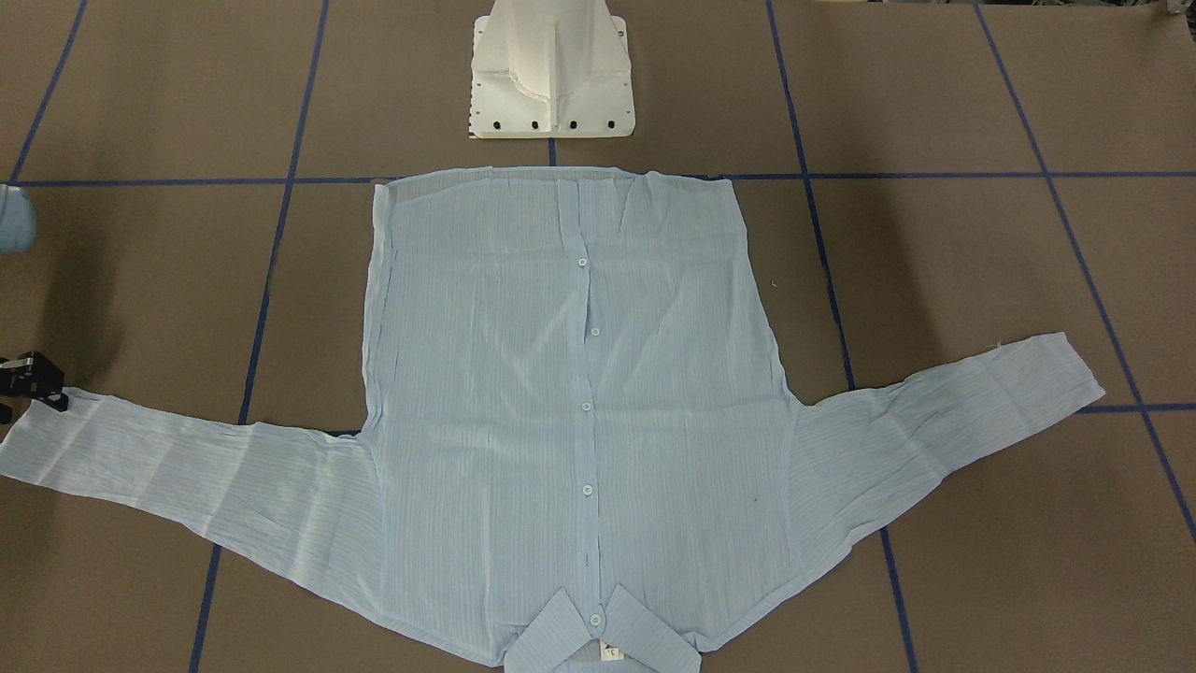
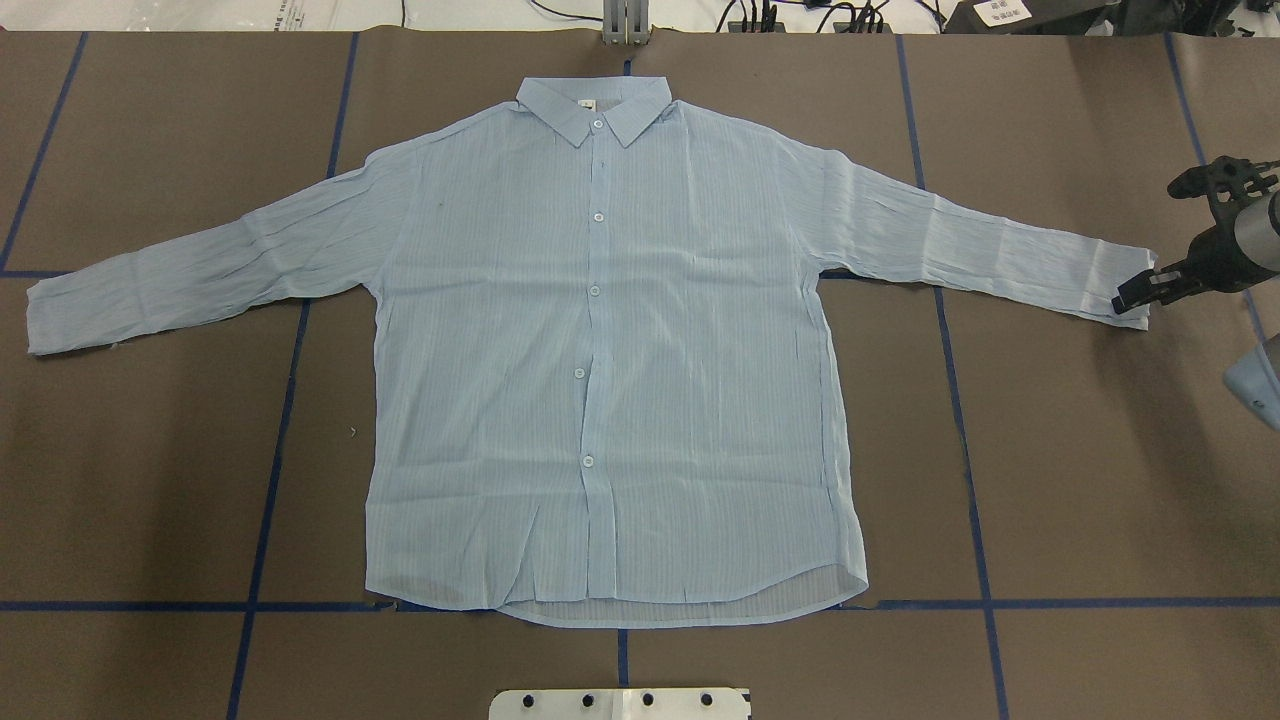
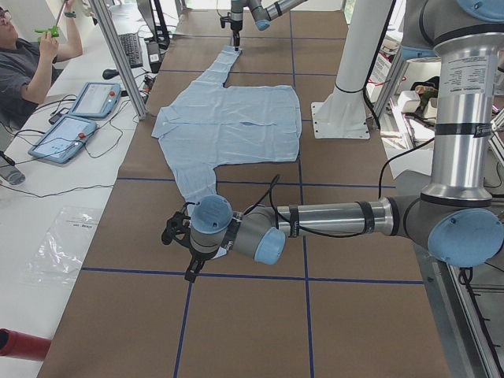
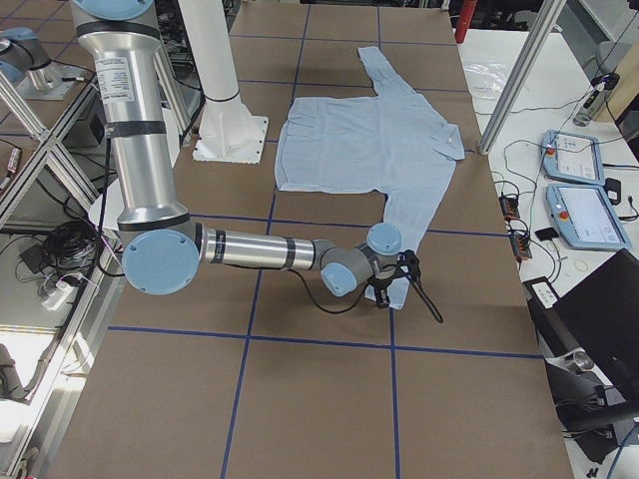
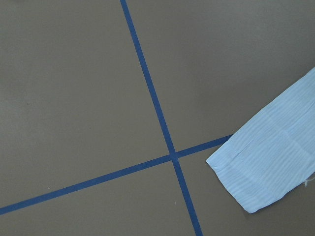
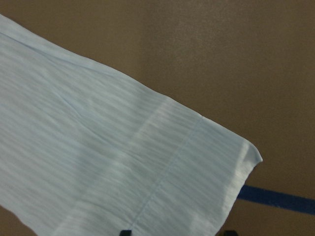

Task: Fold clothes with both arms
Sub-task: 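Lower the right gripper onto the cuff nearest it and grasp it, then carry the grasped sleeve with the right gripper across the shirt toward the collar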

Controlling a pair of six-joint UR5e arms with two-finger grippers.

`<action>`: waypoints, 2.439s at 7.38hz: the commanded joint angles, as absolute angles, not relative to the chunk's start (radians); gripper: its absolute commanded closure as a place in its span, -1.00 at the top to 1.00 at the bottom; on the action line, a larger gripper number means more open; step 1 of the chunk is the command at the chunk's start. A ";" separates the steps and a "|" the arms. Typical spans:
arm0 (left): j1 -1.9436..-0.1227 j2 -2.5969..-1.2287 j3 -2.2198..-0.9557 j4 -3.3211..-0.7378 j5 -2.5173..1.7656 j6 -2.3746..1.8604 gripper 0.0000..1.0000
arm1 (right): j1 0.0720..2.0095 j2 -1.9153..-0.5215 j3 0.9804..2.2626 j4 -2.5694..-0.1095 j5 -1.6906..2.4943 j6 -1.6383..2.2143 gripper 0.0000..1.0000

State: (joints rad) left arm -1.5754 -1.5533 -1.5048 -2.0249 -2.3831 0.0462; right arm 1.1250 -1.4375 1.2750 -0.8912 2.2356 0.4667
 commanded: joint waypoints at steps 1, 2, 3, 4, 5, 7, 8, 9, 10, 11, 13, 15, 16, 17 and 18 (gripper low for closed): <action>-1.575 -1.554 -1.505 -2.025 -2.382 0.046 1.00 | 1.126 -1.439 1.273 -0.891 2.243 0.468 -0.68; -1.575 -1.554 -1.505 -2.025 -2.382 0.046 1.00 | 1.126 -1.437 1.279 -0.890 2.243 0.468 -1.00; -1.575 -1.554 -1.505 -2.023 -2.382 0.046 1.00 | 1.126 -1.439 1.279 -0.890 2.241 0.469 -1.00; -1.575 -1.554 -1.503 -2.023 -2.382 0.045 1.00 | 1.127 -1.439 1.295 -0.888 2.250 0.469 -1.00; -1.575 -1.554 -1.503 -2.023 -2.382 0.044 1.00 | 1.141 -1.439 1.339 -0.891 2.272 0.469 -1.00; -1.575 -1.554 -1.500 -2.023 -2.382 0.044 1.00 | 1.196 -1.434 1.441 -0.891 2.385 0.471 -1.00; -1.575 -1.554 -1.497 -2.023 -2.382 0.044 1.00 | 1.203 -1.416 1.507 -0.893 2.426 0.500 -1.00; -1.575 -1.554 -1.496 -2.023 -2.382 0.044 1.00 | 1.201 -1.326 1.535 -0.913 2.450 0.622 -1.00; -1.577 -1.552 -1.496 -2.023 -2.382 0.044 1.00 | 1.154 -1.189 1.537 -0.976 2.460 0.723 -1.00; -1.577 -1.551 -1.496 -2.023 -2.384 0.046 1.00 | 1.093 -1.051 1.526 -1.067 2.450 0.814 -1.00; -1.575 -1.552 -1.488 -2.025 -2.384 0.046 1.00 | 1.005 -0.851 1.519 -1.248 2.375 0.859 -1.00; -1.577 -1.549 -1.485 -2.022 -2.382 0.046 1.00 | 0.907 -0.703 1.423 -1.249 2.263 0.899 -1.00; -1.575 -1.548 -1.483 -2.022 -2.382 0.048 1.00 | 0.852 -0.616 1.329 -1.244 2.185 0.900 -1.00; -1.577 -1.546 -1.482 -2.022 -2.382 0.048 1.00 | 0.795 -0.580 1.275 -1.243 2.099 0.902 -1.00; -1.577 -1.546 -1.482 -2.020 -2.382 0.048 1.00 | 0.760 -0.574 1.252 -1.243 2.061 0.902 -1.00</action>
